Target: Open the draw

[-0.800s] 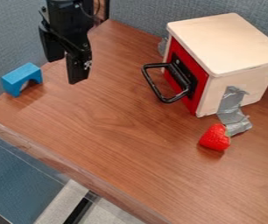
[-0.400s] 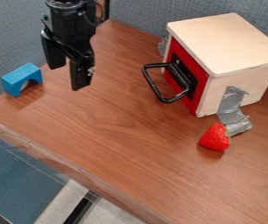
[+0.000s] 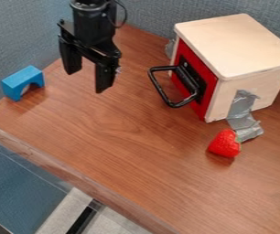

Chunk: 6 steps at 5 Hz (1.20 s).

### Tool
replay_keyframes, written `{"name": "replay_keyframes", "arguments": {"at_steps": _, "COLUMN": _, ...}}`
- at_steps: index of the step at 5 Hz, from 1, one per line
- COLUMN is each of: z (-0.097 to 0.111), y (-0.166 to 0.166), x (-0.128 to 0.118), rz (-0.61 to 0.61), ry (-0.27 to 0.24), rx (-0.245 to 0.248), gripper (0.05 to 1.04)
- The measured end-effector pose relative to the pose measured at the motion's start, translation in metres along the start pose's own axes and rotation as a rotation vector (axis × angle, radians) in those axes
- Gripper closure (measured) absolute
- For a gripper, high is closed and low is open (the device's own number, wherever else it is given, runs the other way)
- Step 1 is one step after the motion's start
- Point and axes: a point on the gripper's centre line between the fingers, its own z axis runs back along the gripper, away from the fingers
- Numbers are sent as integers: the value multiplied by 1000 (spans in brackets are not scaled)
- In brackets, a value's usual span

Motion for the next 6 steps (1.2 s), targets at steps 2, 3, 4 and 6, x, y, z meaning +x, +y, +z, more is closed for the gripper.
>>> {"name": "replay_keyframes", "arguments": {"at_steps": 2, "z": -13, "y": -18, "x": 37, "rz": 163, "ry": -72, "rx": 34, "gripper": 84}}
{"name": "replay_keyframes", "arguments": {"at_steps": 3, "z": -9, "y": -26, "x": 59, "rz": 245, "ry": -127, "rx": 27, "gripper": 84}}
{"name": "replay_keyframes", "arguments": {"at_steps": 4, "z": -14, "y": -26, "x": 69, "rz": 370, "ry": -137, "rx": 31, "gripper": 84}}
{"name": "replay_keyframes", "arguments": {"at_steps": 6, "z": -17, "y": -26, "x": 81, "rz": 552, "ry": -190, "rx": 43, "gripper": 84}}
